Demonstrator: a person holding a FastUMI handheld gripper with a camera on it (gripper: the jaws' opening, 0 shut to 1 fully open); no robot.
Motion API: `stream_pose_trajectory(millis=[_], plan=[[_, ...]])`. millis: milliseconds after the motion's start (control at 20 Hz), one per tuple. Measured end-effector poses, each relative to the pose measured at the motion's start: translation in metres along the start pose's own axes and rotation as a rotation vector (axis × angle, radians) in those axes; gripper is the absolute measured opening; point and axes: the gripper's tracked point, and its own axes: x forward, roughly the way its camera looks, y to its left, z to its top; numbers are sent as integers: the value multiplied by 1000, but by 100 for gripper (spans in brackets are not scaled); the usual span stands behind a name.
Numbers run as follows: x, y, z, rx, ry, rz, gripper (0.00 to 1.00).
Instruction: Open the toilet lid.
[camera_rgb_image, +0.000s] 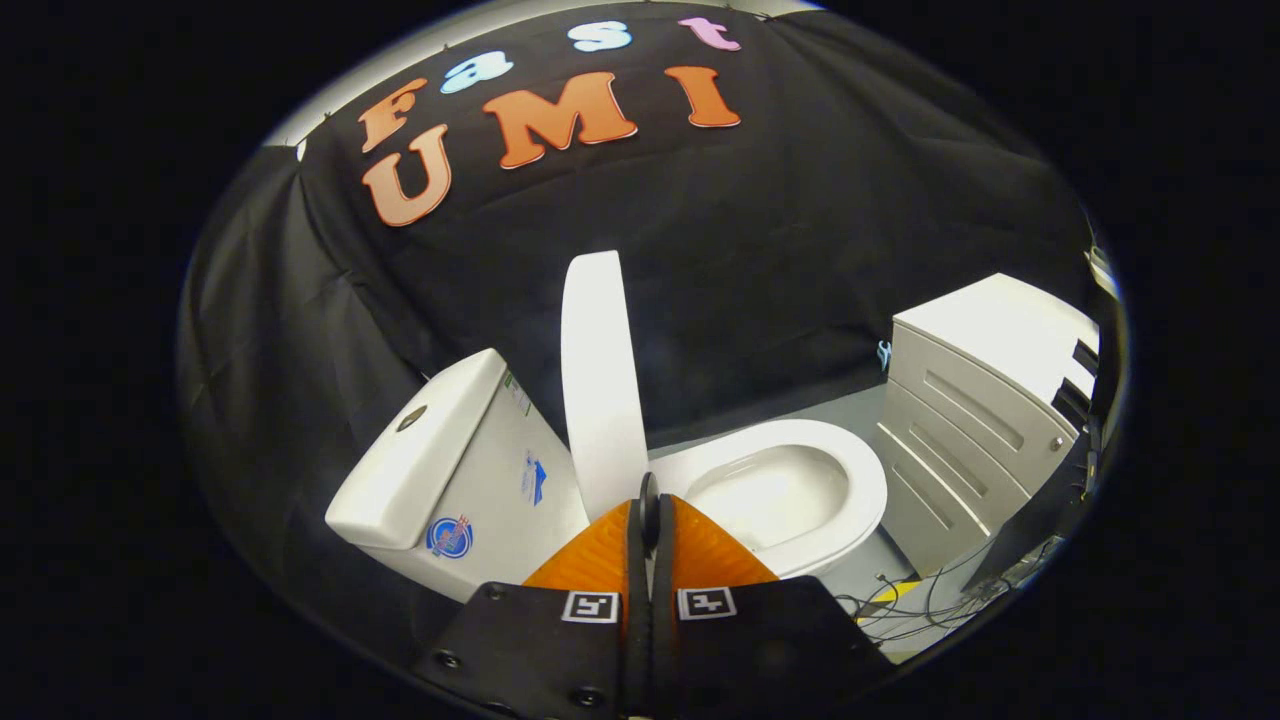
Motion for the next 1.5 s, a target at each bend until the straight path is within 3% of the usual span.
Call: stream_pose_trajectory(millis=[600, 900, 1500], plan=[[-3, 88, -21, -168, 12, 82, 8], [-4, 112, -30, -188, 32, 116, 8], [-2, 126, -38, -279, 26, 84, 8]])
